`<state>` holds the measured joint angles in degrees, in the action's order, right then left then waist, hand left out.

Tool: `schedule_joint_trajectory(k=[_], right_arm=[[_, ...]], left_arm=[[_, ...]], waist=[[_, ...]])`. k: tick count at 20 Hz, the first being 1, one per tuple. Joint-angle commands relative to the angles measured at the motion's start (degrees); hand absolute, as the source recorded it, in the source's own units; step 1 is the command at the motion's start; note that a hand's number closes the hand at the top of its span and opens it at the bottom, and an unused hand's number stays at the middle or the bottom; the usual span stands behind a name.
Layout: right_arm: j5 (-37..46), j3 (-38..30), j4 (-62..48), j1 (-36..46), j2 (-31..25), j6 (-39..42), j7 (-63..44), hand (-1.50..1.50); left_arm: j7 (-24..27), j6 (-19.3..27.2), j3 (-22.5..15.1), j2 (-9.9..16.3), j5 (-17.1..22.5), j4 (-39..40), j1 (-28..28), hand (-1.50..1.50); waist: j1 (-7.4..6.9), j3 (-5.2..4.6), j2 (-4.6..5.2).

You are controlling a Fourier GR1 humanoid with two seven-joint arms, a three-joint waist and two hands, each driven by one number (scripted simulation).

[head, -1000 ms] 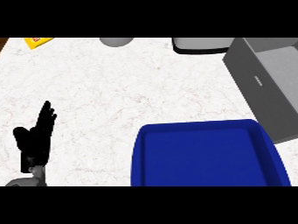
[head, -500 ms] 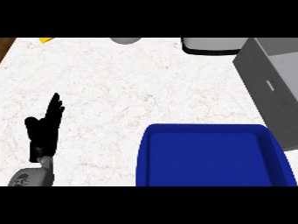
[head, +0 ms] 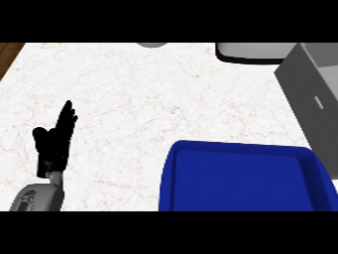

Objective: Pick the can from the tray and place it in the cardboard box

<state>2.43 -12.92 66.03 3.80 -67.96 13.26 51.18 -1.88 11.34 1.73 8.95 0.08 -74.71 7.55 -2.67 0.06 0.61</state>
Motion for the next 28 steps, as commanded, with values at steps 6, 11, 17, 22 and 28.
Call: schedule_joint_trajectory(k=[6, 11, 17, 22, 28], right_arm=[[15.2, 12.6, -17.4, 23.1, 12.2, -7.7, 0.3, 1.5], [19.4, 15.3, -30.3, 33.0, 16.4, -4.5, -4.0, 1.5], [19.1, 14.7, -42.3, 37.6, 18.4, 3.9, 4.5, -1.5], [13.9, 11.3, -45.3, 39.4, 20.3, 10.4, 9.5, -1.5], [5.5, 7.1, -49.1, 39.6, 18.6, 24.3, 7.4, -1.5]], left_arm=[[0.7, 0.4, -1.7, -2.2, -1.3, 1.4, 1.3, 0.0], [-0.8, 0.7, -2.0, -2.5, -1.5, 0.0, 2.7, 0.0], [0.6, -1.4, 1.5, 0.8, 0.2, 2.6, 2.1, 0.0], [1.7, -0.7, 0.9, -0.3, -0.1, 1.7, -0.1, 0.0], [0.8, -0.8, 0.2, -0.7, -0.3, 1.0, 1.1, 0.0]], waist=[[-0.75, 0.06, 0.25], [-1.26, 0.08, 0.44], [-0.43, 0.13, 0.52], [-0.48, 0.2, 0.49], [0.12, 0.36, 0.63]])
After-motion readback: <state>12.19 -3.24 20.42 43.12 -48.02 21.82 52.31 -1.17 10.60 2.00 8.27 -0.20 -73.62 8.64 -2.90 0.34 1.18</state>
